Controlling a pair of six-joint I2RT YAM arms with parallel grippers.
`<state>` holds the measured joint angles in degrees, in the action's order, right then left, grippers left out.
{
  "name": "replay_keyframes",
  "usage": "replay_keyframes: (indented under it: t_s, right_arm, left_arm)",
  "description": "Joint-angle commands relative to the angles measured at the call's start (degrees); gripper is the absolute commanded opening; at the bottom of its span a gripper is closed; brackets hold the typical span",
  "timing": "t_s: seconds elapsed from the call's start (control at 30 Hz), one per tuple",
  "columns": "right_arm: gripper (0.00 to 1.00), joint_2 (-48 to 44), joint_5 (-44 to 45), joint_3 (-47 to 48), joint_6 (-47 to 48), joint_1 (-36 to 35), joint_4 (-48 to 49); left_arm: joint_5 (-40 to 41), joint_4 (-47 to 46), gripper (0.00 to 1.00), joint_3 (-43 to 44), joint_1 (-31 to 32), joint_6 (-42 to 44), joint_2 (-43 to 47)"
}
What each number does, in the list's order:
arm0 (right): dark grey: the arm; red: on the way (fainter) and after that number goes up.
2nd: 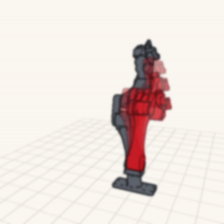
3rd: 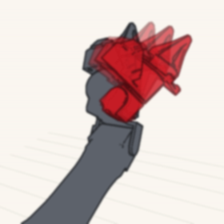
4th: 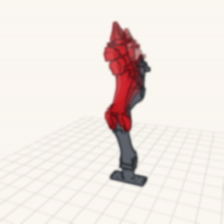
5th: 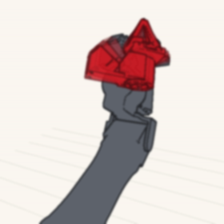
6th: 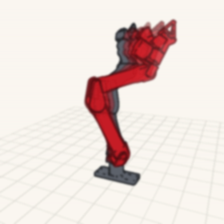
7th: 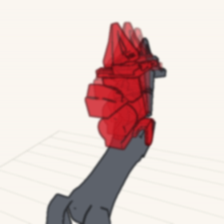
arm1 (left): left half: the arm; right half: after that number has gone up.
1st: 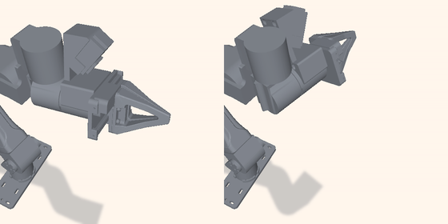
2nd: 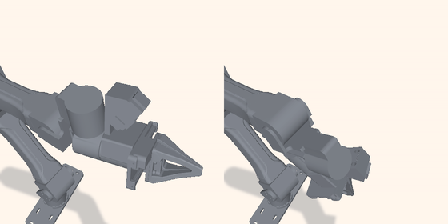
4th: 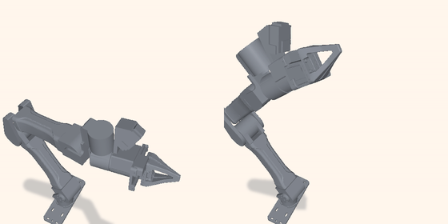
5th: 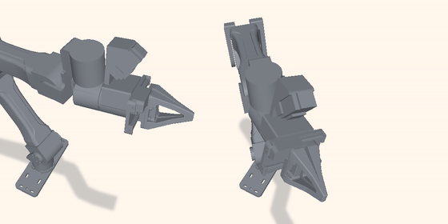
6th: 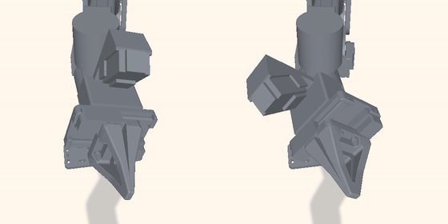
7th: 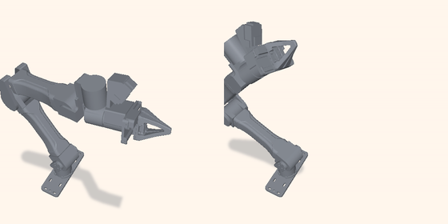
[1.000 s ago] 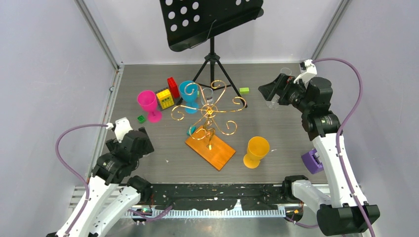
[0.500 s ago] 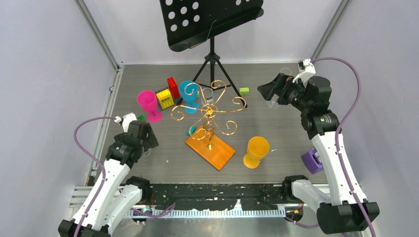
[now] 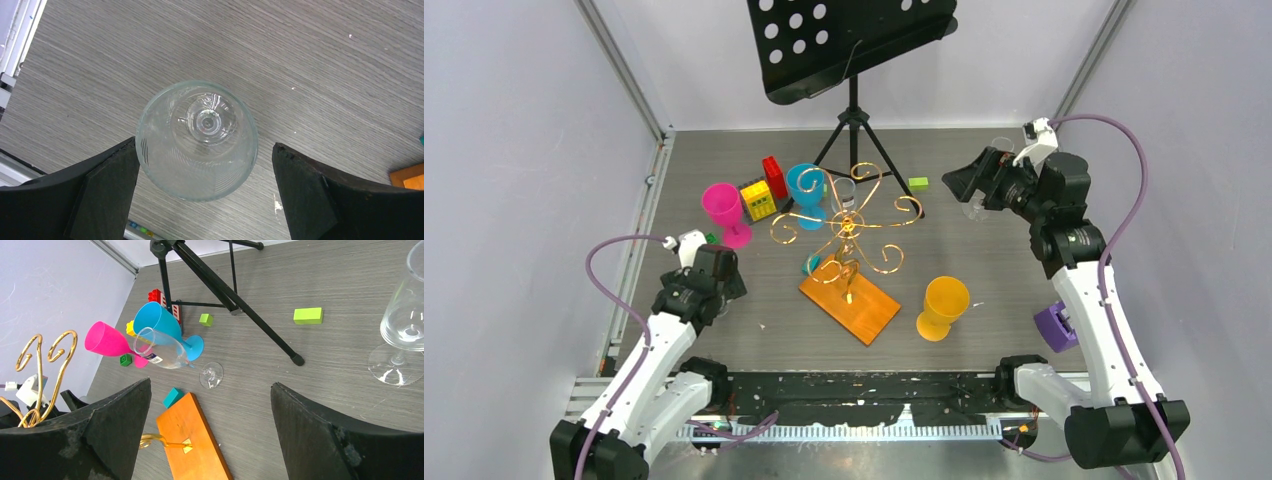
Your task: Place the wine glass upside down on the wine glass rack
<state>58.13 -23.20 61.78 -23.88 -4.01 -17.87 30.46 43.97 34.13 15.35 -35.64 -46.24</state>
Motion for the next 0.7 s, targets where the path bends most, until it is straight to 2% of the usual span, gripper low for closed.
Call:
replay_keyframes:
  t_s: [0.0, 0.13, 0.33, 0.67]
  right_arm:
    - [0.95, -0.06, -1.05, -0.26, -0.33, -0.13, 3.31]
    - [0.95, 0.05, -1.17, -0.56, -0.33, -0.1, 3.38]
    - [0.95, -0.62, -1.22, -0.92, -0.53, -0.12, 3.3]
    - [0.95, -1.04, -1.18, -1.02, -0.36, -0.13, 3.29]
  left_arm:
    - [3.8, -3.41, 0.97, -0.16, -0.23, -1.41, 0.37]
    - [4.51, -4.66, 0.9, 0.03, -0.23, -1.89, 0.2]
    - [4.64, -4.89, 0.86, 0.67, -0.24, -1.98, -1.19]
    - [4.24, -4.94, 0.7, 0.57, -0.23, -1.76, -1.12]
